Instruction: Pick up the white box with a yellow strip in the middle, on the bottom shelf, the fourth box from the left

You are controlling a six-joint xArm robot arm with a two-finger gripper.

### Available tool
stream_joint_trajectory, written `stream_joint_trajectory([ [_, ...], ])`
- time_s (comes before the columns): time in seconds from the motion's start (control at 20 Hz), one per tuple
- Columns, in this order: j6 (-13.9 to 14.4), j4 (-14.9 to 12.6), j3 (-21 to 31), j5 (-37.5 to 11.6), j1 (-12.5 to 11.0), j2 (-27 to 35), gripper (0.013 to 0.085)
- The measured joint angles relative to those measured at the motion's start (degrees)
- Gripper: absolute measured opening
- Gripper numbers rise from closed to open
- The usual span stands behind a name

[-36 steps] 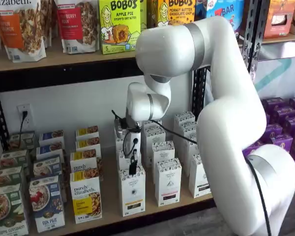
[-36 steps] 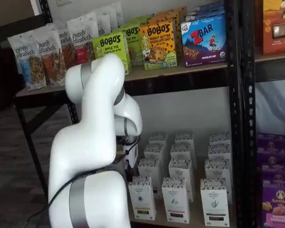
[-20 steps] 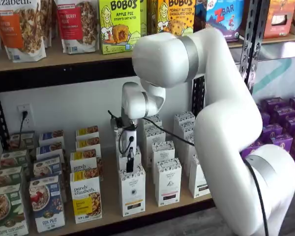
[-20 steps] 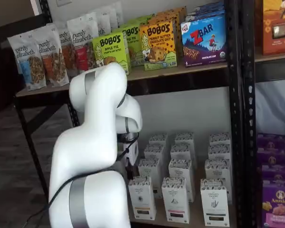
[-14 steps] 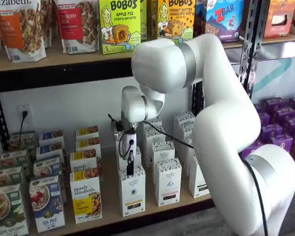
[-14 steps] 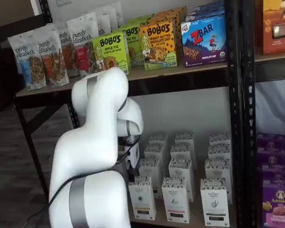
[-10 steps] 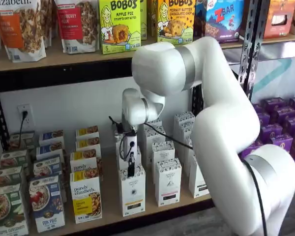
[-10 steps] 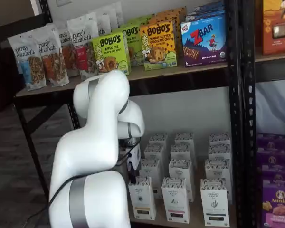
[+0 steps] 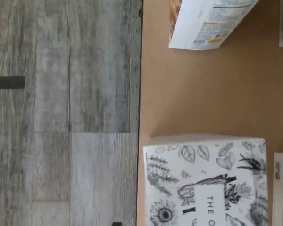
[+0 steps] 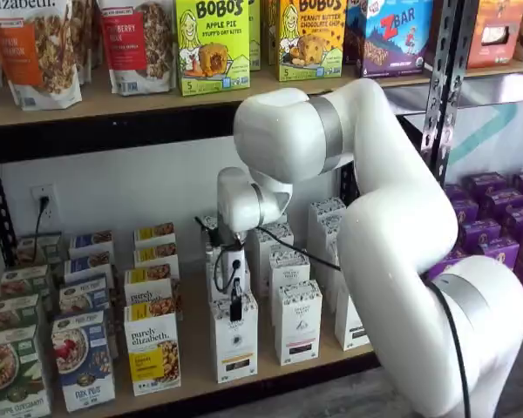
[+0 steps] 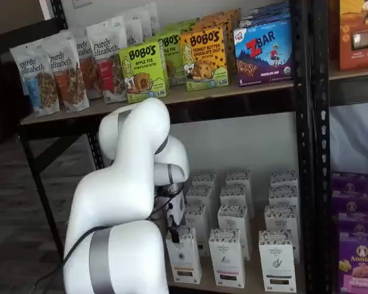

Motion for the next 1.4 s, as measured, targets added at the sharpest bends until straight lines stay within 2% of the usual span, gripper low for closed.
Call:
stream_joint_trajectory([
  [0.25,0.1,-0.4,0.0,-1.4,-0.1,1.0,0.0850],
  [0.45,-0.7,0.8,-2.4,2.0,-0.1,2.5,0.0850],
  [0.55,-0.8,1.0,-2.8,1.9,0.0,3.1,0.0850],
  [0.9,-0.4,1.4,-2.8,-3.1,0.9,5.0,0.0850],
  [1.05,-0.7,1.8,-3.1,-3.7,1.0,5.6,0.0850],
  [1.15,-0.8,2.0,-3.2,-3.6,1.0,5.7,0.0770],
  [1.2,-0.7,1.9,-3.2,-3.6,1.0,5.7,0.0770],
  [1.3,-0.8,2.0,-3.2,-3.4,1.0,5.7,0.0690],
  [1.4,-0.3,1.3,-3.1,-3.4,1.0,5.7,0.0690],
])
